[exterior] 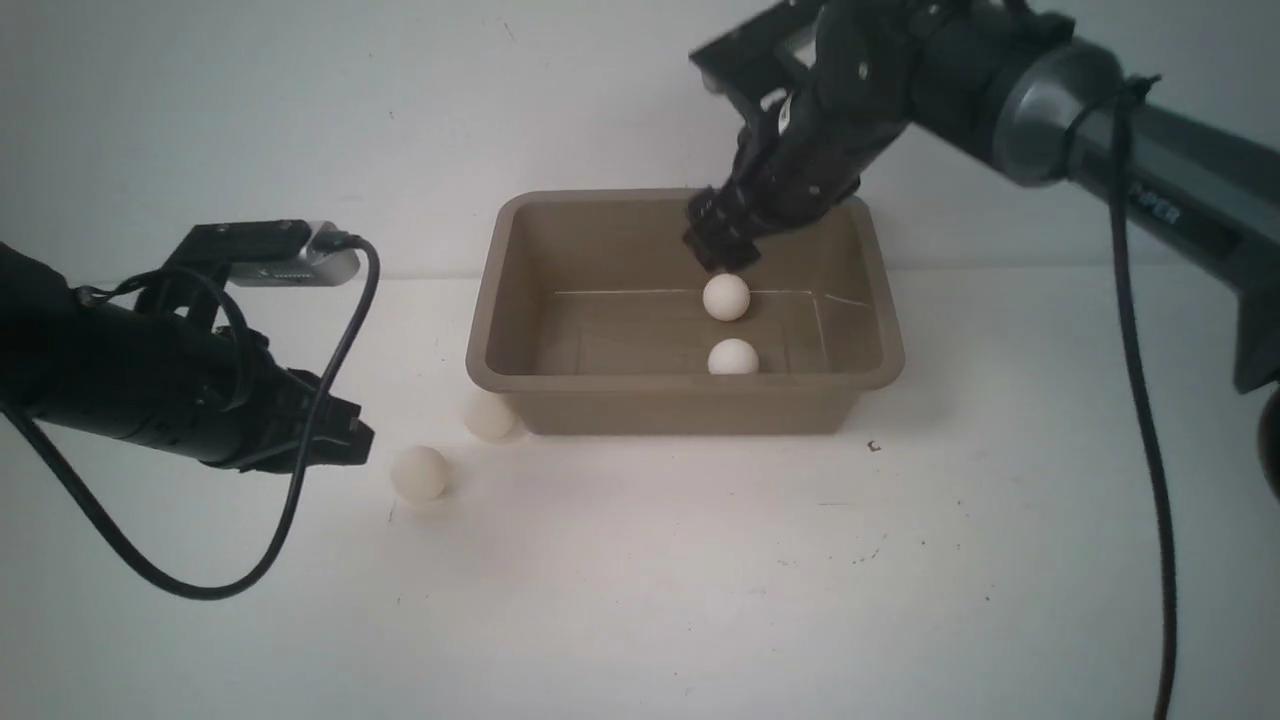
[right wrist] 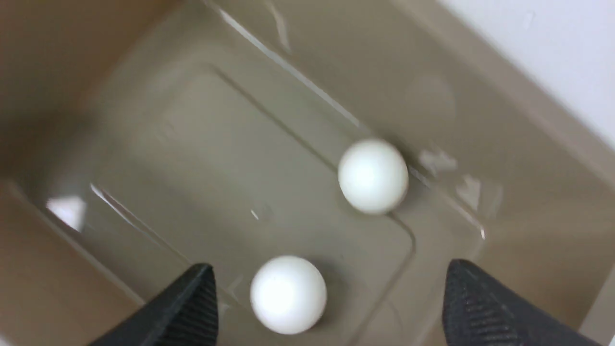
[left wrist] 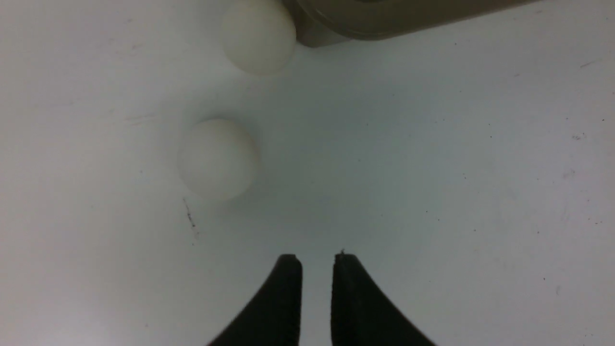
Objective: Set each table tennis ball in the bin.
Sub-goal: Use the left arm to clamp the table tennis ball closest to it
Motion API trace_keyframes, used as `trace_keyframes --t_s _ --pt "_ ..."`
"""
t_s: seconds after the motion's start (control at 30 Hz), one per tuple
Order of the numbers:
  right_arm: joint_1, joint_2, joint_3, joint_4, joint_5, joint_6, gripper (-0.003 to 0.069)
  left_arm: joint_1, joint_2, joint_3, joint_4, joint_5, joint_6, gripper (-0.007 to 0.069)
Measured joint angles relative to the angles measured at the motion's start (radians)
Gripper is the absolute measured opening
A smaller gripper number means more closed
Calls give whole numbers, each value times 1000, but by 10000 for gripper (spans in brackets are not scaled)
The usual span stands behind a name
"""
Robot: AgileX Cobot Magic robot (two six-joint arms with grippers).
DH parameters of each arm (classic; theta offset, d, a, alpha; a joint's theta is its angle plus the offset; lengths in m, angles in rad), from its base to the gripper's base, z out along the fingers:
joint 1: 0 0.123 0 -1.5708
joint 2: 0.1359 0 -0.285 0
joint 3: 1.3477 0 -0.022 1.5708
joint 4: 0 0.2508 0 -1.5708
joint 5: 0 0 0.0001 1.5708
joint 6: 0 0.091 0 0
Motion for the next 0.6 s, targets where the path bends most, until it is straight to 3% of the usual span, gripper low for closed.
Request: trace_keyframes --t_s 0.13,0.33,0.47,0.6 --pt "0 -67 -66 49 56 -15 574 0 32 0 -36 -21 50 166" --pt "0 -311 -106 58 231 -44 575 0 74 -8 -44 -132 81 399" --pt "0 -417 -106 69 254 -45 575 0 105 -20 -64 -179 82 502" --pt "0 -534 -102 100 263 -45 575 0 170 -42 -89 -173 83 545"
